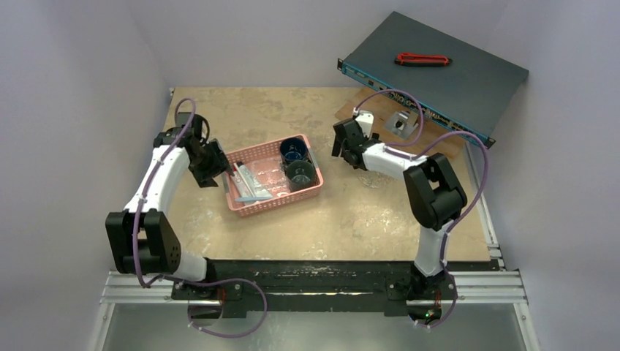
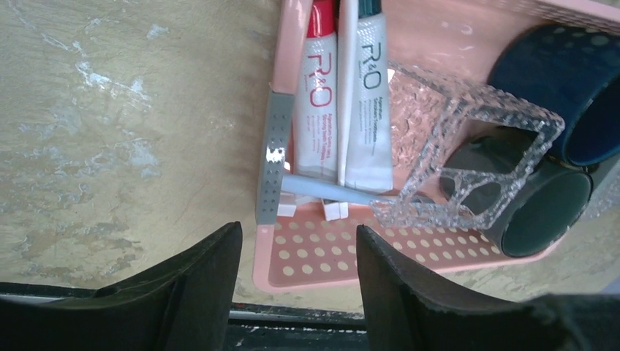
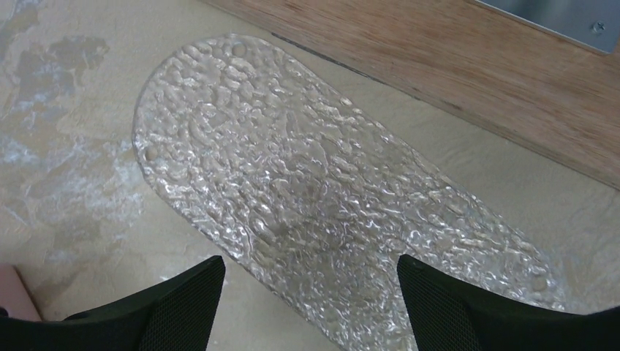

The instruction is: Prepare toiletry sets of a toothbrush and toothpaste on the tray

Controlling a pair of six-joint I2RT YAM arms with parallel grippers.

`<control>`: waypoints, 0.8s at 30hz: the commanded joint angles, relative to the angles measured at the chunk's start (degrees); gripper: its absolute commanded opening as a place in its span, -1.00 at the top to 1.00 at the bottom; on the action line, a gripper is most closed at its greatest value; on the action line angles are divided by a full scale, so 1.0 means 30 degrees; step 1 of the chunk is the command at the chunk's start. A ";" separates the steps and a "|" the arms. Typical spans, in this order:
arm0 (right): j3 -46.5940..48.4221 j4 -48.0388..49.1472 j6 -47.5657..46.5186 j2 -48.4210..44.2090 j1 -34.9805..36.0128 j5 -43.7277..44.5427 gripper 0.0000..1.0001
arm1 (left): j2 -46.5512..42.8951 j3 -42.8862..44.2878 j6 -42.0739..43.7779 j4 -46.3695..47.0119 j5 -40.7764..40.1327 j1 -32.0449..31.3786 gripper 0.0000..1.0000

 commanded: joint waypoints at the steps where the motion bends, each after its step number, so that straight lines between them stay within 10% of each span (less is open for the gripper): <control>1: 0.1513 0.0325 0.0435 0.0810 -0.0108 0.0792 -0.78 | -0.2081 0.0104 0.1650 -0.0124 0.1145 0.0117 -0.19; 13: 0.4606 -0.0430 -0.0385 0.3338 -0.0967 0.0264 -0.80 | -0.6391 -0.2486 0.2925 0.2266 0.3721 -0.1531 -0.97; 24: 0.5703 -0.0915 -0.0971 0.5123 -0.1639 -0.0366 -0.81 | -0.7684 -0.3021 0.3033 0.2434 0.3666 -0.1690 -1.00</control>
